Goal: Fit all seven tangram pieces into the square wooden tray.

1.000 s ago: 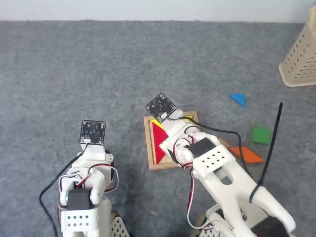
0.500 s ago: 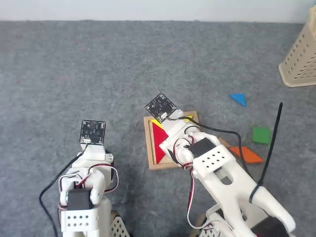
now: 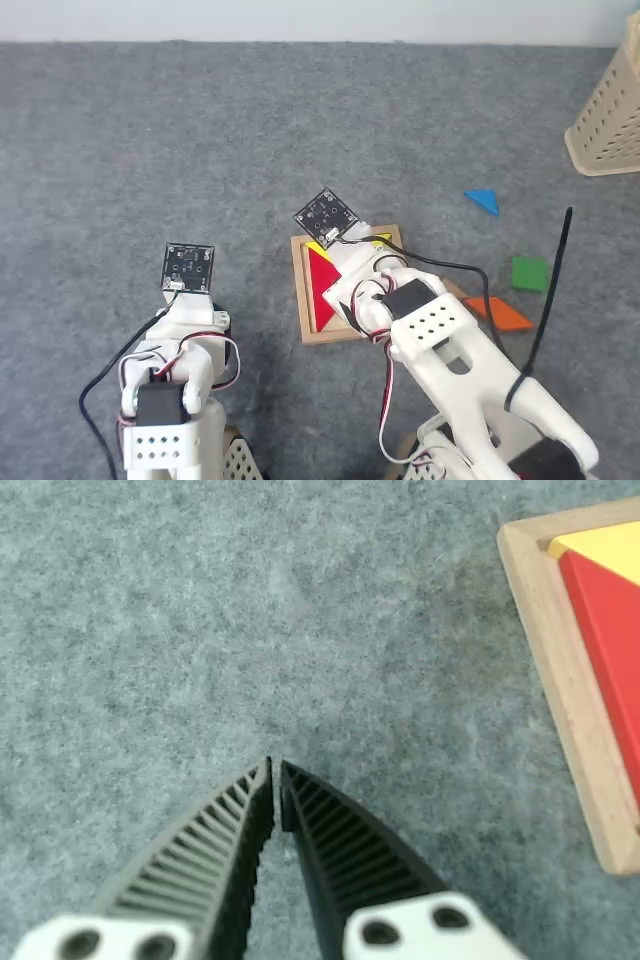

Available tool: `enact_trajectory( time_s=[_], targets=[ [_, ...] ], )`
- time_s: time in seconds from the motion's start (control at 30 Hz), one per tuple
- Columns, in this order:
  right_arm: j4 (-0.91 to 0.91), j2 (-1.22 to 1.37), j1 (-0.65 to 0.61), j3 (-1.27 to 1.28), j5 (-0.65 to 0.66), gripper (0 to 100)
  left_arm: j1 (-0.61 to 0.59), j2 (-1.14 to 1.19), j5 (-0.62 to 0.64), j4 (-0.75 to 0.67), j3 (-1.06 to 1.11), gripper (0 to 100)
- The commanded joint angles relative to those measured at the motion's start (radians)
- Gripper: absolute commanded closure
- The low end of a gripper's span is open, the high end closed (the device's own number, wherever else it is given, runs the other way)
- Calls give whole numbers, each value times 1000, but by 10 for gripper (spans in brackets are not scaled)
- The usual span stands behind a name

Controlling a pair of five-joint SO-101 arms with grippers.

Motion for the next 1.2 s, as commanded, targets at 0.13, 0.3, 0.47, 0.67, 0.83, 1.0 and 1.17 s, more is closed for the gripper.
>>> enact_trajectory(
  time_s=[0.13, 0.3, 0.47, 0.67, 0.83, 1.0, 1.17],
  targets=[
    [-5, -42, 5, -11, -9, 965, -2, -6, 8, 6, -5, 989],
    [-5, -47, 45, -12, -12, 965, -2, -6, 8, 6, -5, 989],
    [-15, -42, 50, -12, -14, 965, -2, -6, 8, 6, -5, 989],
    [-19, -38, 56, -12, -14, 965, -2, -6, 8, 6, -5, 989],
    [-19, -39, 58, -11, -14, 965, -2, -6, 8, 6, -5, 989],
    [-19, -45, 58, -11, -14, 965, -2, -6, 8, 6, -5, 989],
    [-19, -45, 58, -11, -14, 965, -2, -6, 8, 6, -5, 989]
  ],
)
